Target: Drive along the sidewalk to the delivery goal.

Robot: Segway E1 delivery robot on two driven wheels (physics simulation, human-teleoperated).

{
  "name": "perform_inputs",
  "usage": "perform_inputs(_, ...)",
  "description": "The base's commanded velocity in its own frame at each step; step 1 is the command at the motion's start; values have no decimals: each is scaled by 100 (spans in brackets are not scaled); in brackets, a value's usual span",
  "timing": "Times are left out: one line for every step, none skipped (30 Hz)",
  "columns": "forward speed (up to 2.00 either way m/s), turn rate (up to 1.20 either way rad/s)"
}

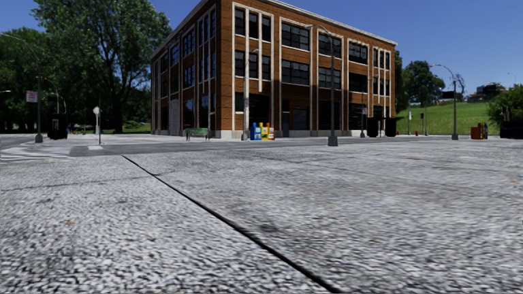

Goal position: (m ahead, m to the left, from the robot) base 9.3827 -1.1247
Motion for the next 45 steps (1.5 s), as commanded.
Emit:
perform_inputs(200,-55)
perform_inputs(200,-55)
perform_inputs(200,-55)
perform_inputs(200,-55)
perform_inputs(200,-55)
perform_inputs(200,-55)
perform_inputs(200,-55)
perform_inputs(200,-55)
perform_inputs(200,-55)
perform_inputs(200,-8)
perform_inputs(200,0)
perform_inputs(200,0)
perform_inputs(200,0)
perform_inputs(200,0)
perform_inputs(200,0)
perform_inputs(200,0)
perform_inputs(200,0)
perform_inputs(200,0)
perform_inputs(200,0)
perform_inputs(200,0)
perform_inputs(200,0)
perform_inputs(200,0)
perform_inputs(200,0)
perform_inputs(200,0)
perform_inputs(200,0)
perform_inputs(200,0)
perform_inputs(200,0)
perform_inputs(200,0)
perform_inputs(200,0)
perform_inputs(200,0)
perform_inputs(200,0)
perform_inputs(200,0)
perform_inputs(200,0)
perform_inputs(200,0)
perform_inputs(200,0)
perform_inputs(200,0)
perform_inputs(200,0)
perform_inputs(200,0)
perform_inputs(200,0)
perform_inputs(200,0)
perform_inputs(200,0)
perform_inputs(200,0)
perform_inputs(200,0)
perform_inputs(200,0)
perform_inputs(200,0)
